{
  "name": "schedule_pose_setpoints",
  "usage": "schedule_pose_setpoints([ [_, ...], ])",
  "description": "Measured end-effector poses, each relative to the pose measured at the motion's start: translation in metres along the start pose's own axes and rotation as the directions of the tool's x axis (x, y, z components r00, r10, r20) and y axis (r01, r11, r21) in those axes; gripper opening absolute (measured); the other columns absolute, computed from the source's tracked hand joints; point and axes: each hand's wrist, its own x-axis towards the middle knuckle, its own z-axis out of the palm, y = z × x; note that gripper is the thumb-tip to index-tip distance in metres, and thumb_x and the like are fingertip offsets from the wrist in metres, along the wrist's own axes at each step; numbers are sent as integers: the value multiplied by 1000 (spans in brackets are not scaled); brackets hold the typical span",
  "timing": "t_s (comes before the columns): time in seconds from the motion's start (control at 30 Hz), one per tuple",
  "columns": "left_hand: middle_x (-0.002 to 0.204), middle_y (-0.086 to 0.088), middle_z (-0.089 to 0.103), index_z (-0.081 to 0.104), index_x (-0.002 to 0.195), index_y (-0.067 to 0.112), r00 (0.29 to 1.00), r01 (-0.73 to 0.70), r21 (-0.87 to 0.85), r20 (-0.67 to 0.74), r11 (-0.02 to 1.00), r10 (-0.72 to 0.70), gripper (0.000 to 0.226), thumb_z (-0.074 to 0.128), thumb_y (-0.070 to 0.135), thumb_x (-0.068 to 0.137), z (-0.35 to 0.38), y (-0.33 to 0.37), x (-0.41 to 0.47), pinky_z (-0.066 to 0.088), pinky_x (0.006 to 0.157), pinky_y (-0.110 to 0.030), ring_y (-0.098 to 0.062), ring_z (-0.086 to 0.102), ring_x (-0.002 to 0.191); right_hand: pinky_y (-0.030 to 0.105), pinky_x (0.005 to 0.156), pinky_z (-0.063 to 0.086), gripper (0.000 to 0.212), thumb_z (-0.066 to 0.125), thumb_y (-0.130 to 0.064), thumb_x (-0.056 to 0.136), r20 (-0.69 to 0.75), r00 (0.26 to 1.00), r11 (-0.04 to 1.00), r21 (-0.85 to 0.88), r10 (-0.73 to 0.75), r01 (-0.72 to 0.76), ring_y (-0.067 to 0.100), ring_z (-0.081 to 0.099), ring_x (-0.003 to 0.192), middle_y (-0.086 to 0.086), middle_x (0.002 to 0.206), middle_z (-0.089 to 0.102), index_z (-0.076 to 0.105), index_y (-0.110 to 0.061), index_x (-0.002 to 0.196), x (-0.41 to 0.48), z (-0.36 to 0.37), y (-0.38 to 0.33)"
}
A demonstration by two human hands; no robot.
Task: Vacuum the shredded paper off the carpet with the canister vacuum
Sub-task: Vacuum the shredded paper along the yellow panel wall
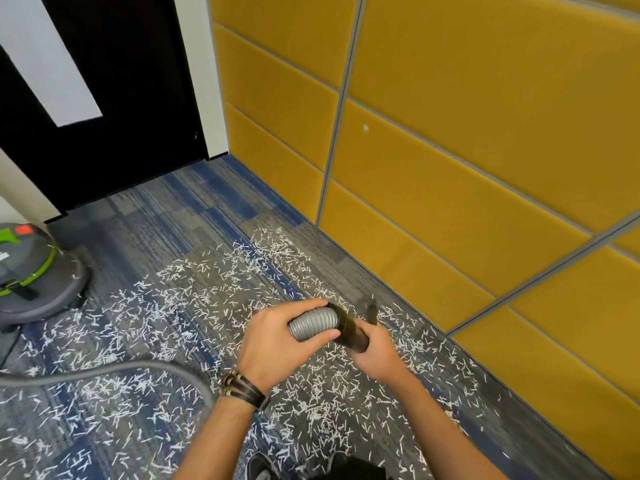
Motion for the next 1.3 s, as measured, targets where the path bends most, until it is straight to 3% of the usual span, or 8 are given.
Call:
schedule_pose_setpoints([
  [0.07,104,30,75,76,117,48,999,-21,9,-30,1000,21,59,75,79,66,-3,10,1,60,87,-23,11,70,94,31,58,51,37,73,-3,81,-12,1000,999,47,-15,15,13,64,63,-2,75,71,68,-38,93,-5,-2,-4],
  [0.17,102,29,76,80,114,44,996,-84,-11,-36,996,84,56,81,74,67,-10,23,4,59,86,-18,12,71,93,22,54,42,29,73,-6,83,-25,998,994,87,-57,59,8,58,57,-8,68,66,67,-34,88,-12,-6,-7],
  [0.3,103,25,78,80,114,39,987,-141,-41,-78,989,138,55,84,69,68,-9,39,8,61,84,-23,8,73,91,22,53,41,26,72,-5,83,-42,997,995,82,-57,60,7,55,56,-3,68,67,68,-30,85,-15,-21,-6],
  [0.47,104,28,76,77,116,44,992,-100,-32,-86,994,97,61,83,73,63,-4,44,13,58,89,-18,7,72,94,20,53,43,11,72,-6,83,14,997,996,38,-78,77,6,57,54,0,67,67,69,-16,85,0,-41,-11],
  [0.7,102,36,74,73,108,54,997,-75,-33,-23,997,74,57,84,76,56,19,51,12,58,85,-13,9,72,92,23,54,41,15,70,-7,83,46,997,997,62,-58,55,6,55,55,0,67,65,68,-22,84,-14,-49,10],
  [0.9,100,40,72,75,110,51,990,-130,-43,-55,991,128,58,85,73,58,35,69,15,55,86,-9,10,72,93,22,53,40,21,70,-4,82,-24,999,997,69,-28,30,6,54,54,-3,67,66,70,-25,87,-26,-65,21],
  [1.07,102,29,75,79,113,41,985,-131,-14,-120,991,128,60,86,70,62,43,77,17,56,87,-13,9,72,92,33,55,47,14,72,-10,85,-30,998,996,61,-62,64,18,62,61,2,73,70,73,-19,95,-13,-80,19],
  [1.3,103,33,74,78,109,46,997,-70,-64,-45,996,67,58,90,69,58,61,72,11,56,87,-13,6,73,94,21,55,39,13,67,-3,81,27,998,998,35,-58,57,5,54,56,2,68,66,69,-16,85,-21,-83,33],
])
